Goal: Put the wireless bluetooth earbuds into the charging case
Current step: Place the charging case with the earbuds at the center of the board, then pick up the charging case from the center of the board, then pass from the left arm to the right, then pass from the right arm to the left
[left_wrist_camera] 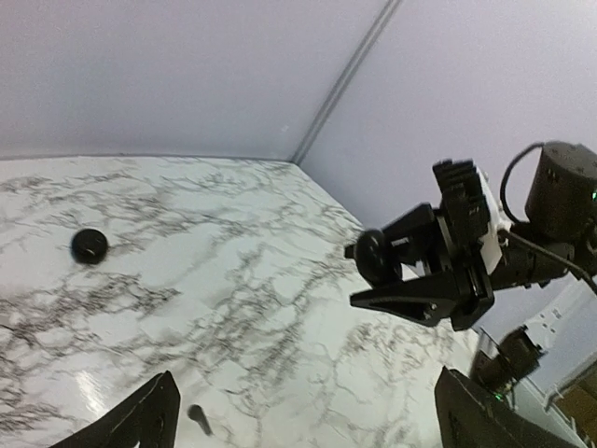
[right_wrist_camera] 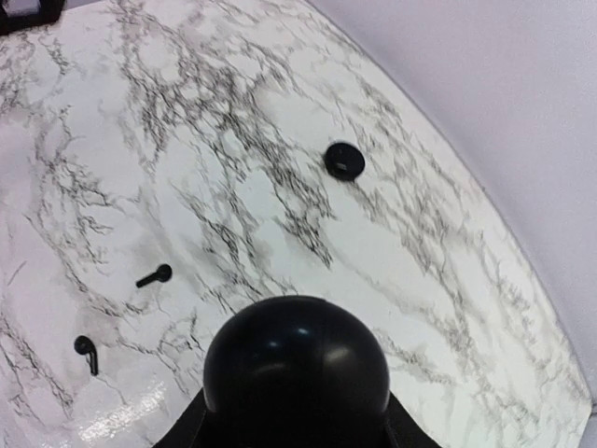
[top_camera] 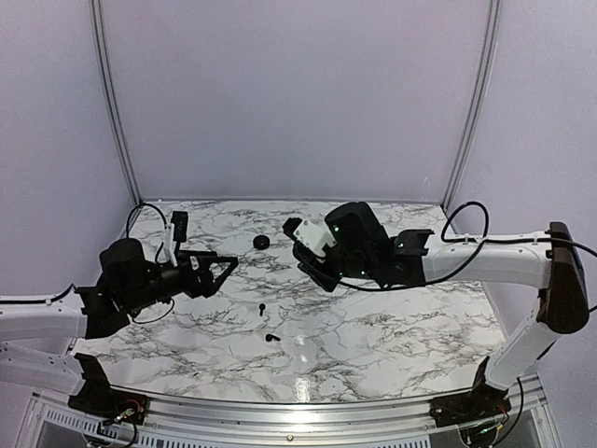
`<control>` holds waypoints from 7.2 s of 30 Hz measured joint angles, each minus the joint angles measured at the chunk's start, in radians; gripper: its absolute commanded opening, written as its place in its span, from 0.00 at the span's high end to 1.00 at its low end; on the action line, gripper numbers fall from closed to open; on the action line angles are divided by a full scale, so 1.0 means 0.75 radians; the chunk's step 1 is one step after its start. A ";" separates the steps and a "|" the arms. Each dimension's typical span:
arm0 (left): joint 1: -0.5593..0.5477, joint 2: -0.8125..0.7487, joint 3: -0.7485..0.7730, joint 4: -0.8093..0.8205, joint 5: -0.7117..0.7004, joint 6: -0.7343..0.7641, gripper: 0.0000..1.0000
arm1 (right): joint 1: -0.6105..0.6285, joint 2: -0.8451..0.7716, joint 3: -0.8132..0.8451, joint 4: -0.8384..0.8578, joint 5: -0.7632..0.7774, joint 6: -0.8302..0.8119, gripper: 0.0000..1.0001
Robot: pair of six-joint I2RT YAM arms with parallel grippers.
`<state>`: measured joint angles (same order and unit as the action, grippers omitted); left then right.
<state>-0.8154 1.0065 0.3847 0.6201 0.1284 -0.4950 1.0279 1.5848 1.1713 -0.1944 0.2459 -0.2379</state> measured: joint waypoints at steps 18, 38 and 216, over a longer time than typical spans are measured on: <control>0.268 0.924 1.038 -0.732 -0.100 0.471 0.01 | -0.563 0.159 -0.182 0.008 -0.383 0.328 0.73; 0.372 1.630 1.770 -1.149 -0.025 0.630 0.14 | -0.652 0.344 -0.182 0.017 -0.391 0.336 0.69; -0.576 0.414 0.396 0.001 -0.751 0.957 0.26 | -0.177 -0.175 -0.389 0.856 -1.093 1.086 0.92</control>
<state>-1.2472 1.3170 0.6819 0.6205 -0.4351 0.2226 0.8951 1.4532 0.8795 0.4473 -0.5739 0.5766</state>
